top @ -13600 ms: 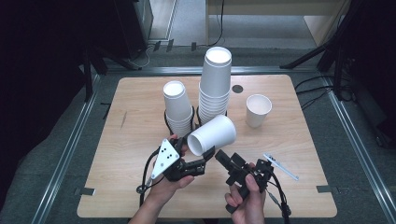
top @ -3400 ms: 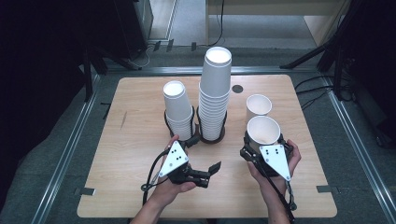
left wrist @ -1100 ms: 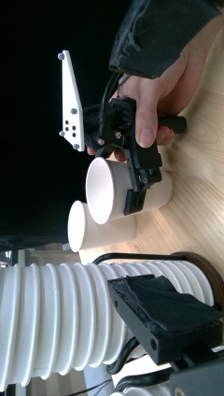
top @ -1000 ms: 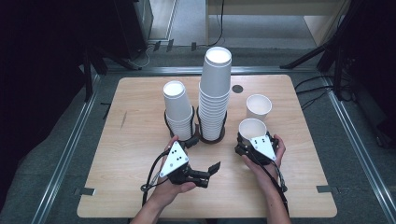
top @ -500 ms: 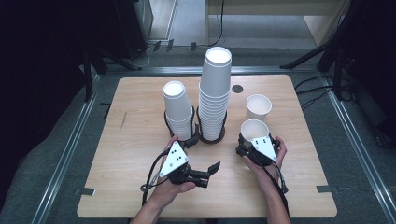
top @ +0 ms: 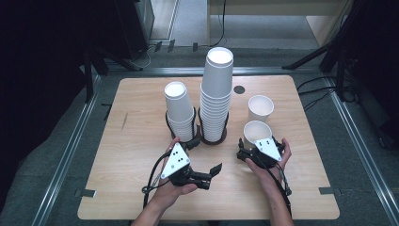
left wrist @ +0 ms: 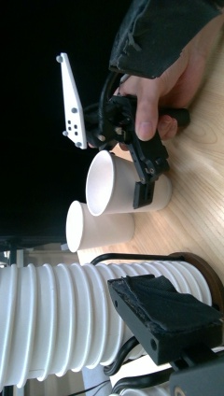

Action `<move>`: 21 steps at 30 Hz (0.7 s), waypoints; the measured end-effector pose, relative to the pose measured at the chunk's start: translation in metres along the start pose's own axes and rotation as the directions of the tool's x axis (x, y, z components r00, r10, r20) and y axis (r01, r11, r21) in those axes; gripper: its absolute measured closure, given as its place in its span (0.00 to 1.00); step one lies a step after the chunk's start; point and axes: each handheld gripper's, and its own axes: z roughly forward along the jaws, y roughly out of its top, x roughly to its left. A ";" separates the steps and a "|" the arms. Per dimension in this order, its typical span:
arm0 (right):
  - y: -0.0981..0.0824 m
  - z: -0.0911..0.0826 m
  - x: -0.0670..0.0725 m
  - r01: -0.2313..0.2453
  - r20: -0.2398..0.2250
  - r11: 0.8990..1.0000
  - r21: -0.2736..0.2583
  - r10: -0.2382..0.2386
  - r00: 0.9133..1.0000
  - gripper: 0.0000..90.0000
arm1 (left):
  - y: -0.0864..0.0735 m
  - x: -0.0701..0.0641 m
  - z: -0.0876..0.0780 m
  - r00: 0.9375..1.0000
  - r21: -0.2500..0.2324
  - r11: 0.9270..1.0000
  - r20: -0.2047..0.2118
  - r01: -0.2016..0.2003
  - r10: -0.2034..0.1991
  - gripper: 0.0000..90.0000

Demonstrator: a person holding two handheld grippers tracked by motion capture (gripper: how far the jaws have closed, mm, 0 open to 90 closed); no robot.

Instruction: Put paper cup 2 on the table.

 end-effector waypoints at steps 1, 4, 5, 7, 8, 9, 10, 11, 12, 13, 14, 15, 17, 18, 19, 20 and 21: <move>0.001 -0.001 -0.001 -0.004 -0.008 1.000 -0.001 0.004 1.000 0.00 | -0.001 0.000 0.000 1.000 0.002 1.000 0.000 0.001 -0.001 0.00; 0.003 -0.005 -0.004 0.008 -0.030 1.000 -0.002 -0.008 1.000 0.00 | -0.002 0.001 -0.001 1.000 0.011 1.000 -0.009 0.000 0.000 0.00; 0.003 -0.007 -0.005 0.022 -0.031 1.000 0.003 -0.022 0.999 0.00 | -0.002 0.001 -0.002 1.000 0.013 1.000 -0.014 0.003 -0.003 0.00; 0.003 -0.009 -0.008 0.037 -0.030 0.999 0.013 -0.036 0.999 0.00 | -0.003 0.004 -0.005 1.000 0.012 1.000 -0.028 0.013 -0.013 0.00; 0.003 -0.011 -0.010 0.033 -0.030 0.999 0.020 -0.032 0.999 0.00 | -0.003 0.007 -0.008 0.999 0.009 1.000 -0.038 0.019 -0.019 0.00; 0.003 -0.012 -0.013 0.034 -0.037 0.999 0.028 -0.033 0.999 0.00 | -0.003 0.008 -0.009 0.999 0.009 1.000 -0.046 0.020 -0.019 0.00; 0.003 -0.014 -0.015 0.036 -0.038 0.999 0.031 -0.035 0.999 0.00 | -0.003 0.009 -0.010 0.998 0.010 1.000 -0.051 0.023 -0.022 0.00; 0.002 -0.015 -0.016 0.041 -0.041 0.999 0.032 -0.040 0.998 0.00 | -0.004 0.009 -0.012 0.998 0.012 1.000 -0.056 0.025 -0.025 0.00; 0.002 -0.017 -0.017 0.051 -0.048 0.998 0.032 -0.049 0.998 0.00 | -0.006 0.010 -0.014 0.998 0.016 0.999 -0.063 0.028 -0.027 0.00; 0.002 -0.019 -0.017 0.058 -0.058 0.998 0.032 -0.056 0.997 0.00 | -0.008 0.011 -0.016 0.997 0.022 0.999 -0.070 0.030 -0.028 0.00; 0.002 -0.022 -0.018 0.066 -0.064 0.997 0.030 -0.064 0.996 0.00 | -0.010 0.011 -0.019 0.997 0.030 0.999 -0.077 0.031 -0.028 0.00; 0.002 -0.024 -0.018 0.071 -0.072 0.997 0.030 -0.069 0.995 0.00 | -0.013 0.013 -0.021 0.996 0.036 0.999 -0.083 0.036 -0.033 0.00; 0.002 -0.028 -0.020 0.078 -0.084 0.996 0.030 -0.076 0.994 0.00 | -0.019 0.016 -0.027 0.994 0.048 0.998 -0.101 0.043 -0.038 0.00; 0.002 -0.031 -0.021 0.077 -0.090 0.997 0.029 -0.074 0.993 0.00 | -0.022 0.018 -0.031 0.993 0.053 0.998 -0.112 0.045 -0.039 0.00; 0.001 -0.033 -0.022 0.073 -0.099 0.997 0.027 -0.070 0.993 0.00 | -0.026 0.021 -0.036 0.991 0.057 0.997 -0.127 0.057 -0.049 0.00; 0.001 -0.036 -0.024 0.076 -0.102 0.997 0.027 -0.073 0.992 0.00 | -0.028 0.024 -0.039 0.990 0.061 0.997 -0.136 0.057 -0.049 0.00; 0.001 -0.037 -0.025 0.078 -0.107 0.997 0.026 -0.075 0.991 0.00 | -0.030 0.026 -0.043 0.988 0.059 0.996 -0.146 0.063 -0.054 0.00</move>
